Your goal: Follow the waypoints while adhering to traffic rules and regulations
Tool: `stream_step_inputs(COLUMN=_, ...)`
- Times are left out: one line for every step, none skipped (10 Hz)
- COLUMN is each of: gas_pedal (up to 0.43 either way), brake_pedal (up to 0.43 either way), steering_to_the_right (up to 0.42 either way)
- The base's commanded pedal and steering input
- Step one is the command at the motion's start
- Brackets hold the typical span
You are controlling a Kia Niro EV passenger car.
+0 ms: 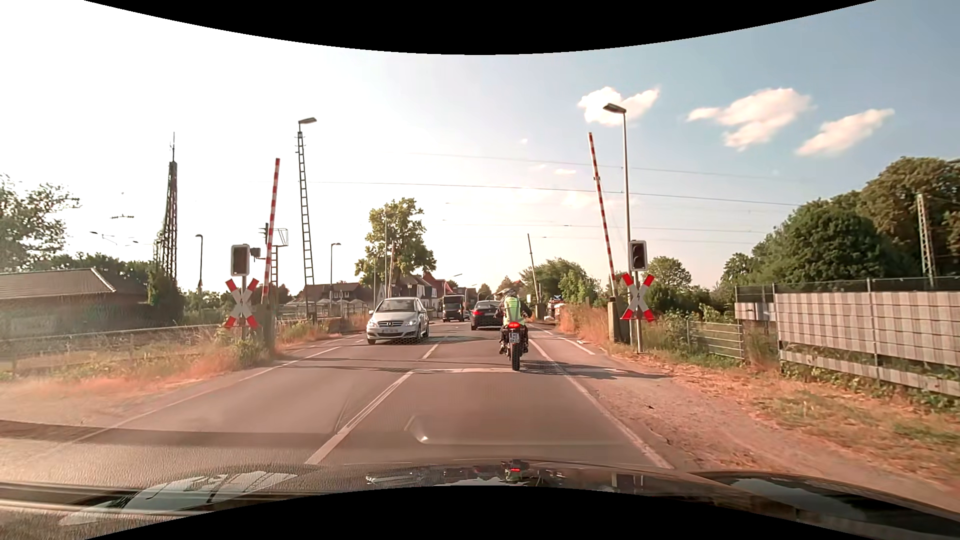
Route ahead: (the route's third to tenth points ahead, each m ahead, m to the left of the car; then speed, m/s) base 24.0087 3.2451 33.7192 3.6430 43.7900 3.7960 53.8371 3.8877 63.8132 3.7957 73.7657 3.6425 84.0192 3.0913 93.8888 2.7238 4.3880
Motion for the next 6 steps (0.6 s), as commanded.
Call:
stream_step_inputs(gas_pedal=0.177, brake_pedal=0.000, steering_to_the_right=0.002)
stream_step_inputs(gas_pedal=0.138, brake_pedal=0.000, steering_to_the_right=0.000)
stream_step_inputs(gas_pedal=0.047, brake_pedal=0.000, steering_to_the_right=-0.008)
stream_step_inputs(gas_pedal=0.039, brake_pedal=0.000, steering_to_the_right=-0.015)
stream_step_inputs(gas_pedal=0.039, brake_pedal=0.000, steering_to_the_right=-0.016)
stream_step_inputs(gas_pedal=0.020, brake_pedal=0.000, steering_to_the_right=-0.014)
